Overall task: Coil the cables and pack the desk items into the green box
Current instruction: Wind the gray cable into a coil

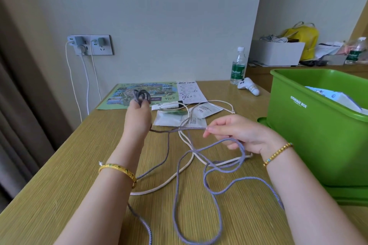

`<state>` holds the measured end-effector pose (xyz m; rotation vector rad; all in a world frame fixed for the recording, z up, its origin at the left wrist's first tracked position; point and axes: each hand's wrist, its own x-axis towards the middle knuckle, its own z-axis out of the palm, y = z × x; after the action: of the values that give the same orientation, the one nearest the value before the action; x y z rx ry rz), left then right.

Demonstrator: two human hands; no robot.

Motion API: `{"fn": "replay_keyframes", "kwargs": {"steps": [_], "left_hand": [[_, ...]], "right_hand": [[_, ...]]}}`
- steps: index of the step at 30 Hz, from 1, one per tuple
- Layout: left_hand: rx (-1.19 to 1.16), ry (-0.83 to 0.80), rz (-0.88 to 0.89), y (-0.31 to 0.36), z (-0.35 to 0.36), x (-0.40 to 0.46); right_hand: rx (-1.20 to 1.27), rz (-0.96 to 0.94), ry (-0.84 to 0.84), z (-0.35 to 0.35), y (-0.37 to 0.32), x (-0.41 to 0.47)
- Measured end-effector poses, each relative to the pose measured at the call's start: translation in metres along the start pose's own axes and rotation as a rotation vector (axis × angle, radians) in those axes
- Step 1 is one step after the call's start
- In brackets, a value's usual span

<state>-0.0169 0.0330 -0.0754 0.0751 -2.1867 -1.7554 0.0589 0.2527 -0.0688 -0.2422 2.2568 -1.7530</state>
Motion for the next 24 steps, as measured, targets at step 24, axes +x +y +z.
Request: {"fn": "replay_keyframes", "kwargs": {"steps": [24], "left_hand": [[0.322, -0.701, 0.484, 0.013, 0.016, -0.044]], "right_hand": [[0.145, -0.351, 0.291, -0.003, 0.006, 0.013]]}}
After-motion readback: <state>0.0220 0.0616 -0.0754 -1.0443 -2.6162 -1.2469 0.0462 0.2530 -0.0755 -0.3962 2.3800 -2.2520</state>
